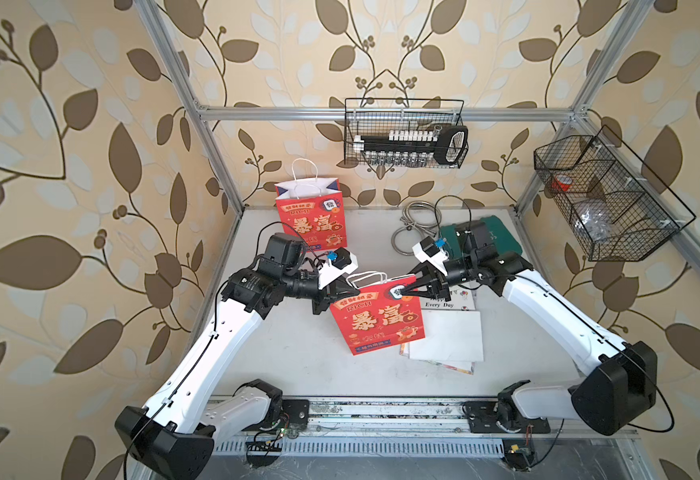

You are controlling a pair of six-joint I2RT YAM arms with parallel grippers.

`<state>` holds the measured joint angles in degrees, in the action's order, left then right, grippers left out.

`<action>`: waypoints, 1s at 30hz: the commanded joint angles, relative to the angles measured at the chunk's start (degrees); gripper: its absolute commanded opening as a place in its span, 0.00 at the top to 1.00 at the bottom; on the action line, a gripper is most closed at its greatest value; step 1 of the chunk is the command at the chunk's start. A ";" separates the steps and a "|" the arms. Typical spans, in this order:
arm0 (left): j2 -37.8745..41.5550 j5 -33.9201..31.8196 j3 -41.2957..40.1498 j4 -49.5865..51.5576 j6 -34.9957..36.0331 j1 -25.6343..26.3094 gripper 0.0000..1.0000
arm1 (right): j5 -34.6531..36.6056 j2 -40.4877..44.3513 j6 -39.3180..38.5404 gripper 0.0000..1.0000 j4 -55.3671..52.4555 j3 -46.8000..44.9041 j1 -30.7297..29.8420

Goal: Put away the paper bag
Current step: Press the paper bag.

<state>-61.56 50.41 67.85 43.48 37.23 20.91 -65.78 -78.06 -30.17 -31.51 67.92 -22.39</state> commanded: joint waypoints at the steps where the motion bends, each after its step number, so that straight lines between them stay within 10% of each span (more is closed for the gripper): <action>1: 2.05 1.78 2.99 -0.39 0.96 -0.34 1.00 | 2.56 1.99 -2.28 0.35 -1.62 -0.80 -0.10; 4: 2.40 2.36 3.68 -0.92 0.32 -0.34 1.00 | 2.99 1.93 -3.32 0.43 -2.64 -1.48 -0.11; 8: 2.84 2.76 4.34 -1.58 -0.12 -0.34 1.00 | 0.91 1.07 -4.40 1.00 -4.35 -0.73 -0.11; 12: 3.20 2.80 4.91 -1.65 -0.23 -0.34 1.00 | -0.03 2.36 -4.91 1.00 -4.19 -0.98 -0.10; 14: 3.44 2.94 5.26 -1.81 -0.36 -0.34 1.00 | 1.52 3.32 -4.98 0.55 -3.88 -1.78 -0.11; 16: 3.64 3.35 5.52 -2.08 -0.69 -0.34 1.00 | 2.76 4.17 -5.04 0.42 -2.94 -3.14 -0.10; 21: 4.32 3.82 6.23 -3.35 -1.60 -0.34 1.00 | 2.05 3.59 -5.30 0.58 -2.35 -4.54 -0.10; 24: 4.52 3.82 6.50 -3.58 -1.58 -0.34 1.00 | 0.61 3.11 -5.28 0.99 -2.48 -4.49 -0.09; 28: 4.74 3.64 6.69 -3.89 -1.70 -0.34 1.00 | 0.56 3.58 -5.94 1.00 -3.39 -4.22 -0.09; 30: 4.78 3.47 6.88 -4.07 -1.71 -0.39 1.00 | 2.02 4.39 -5.93 0.66 -3.41 -4.72 -0.03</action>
<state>-58.22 52.01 71.94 42.59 35.86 20.91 -64.01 -74.43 -35.35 -33.67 64.45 -22.39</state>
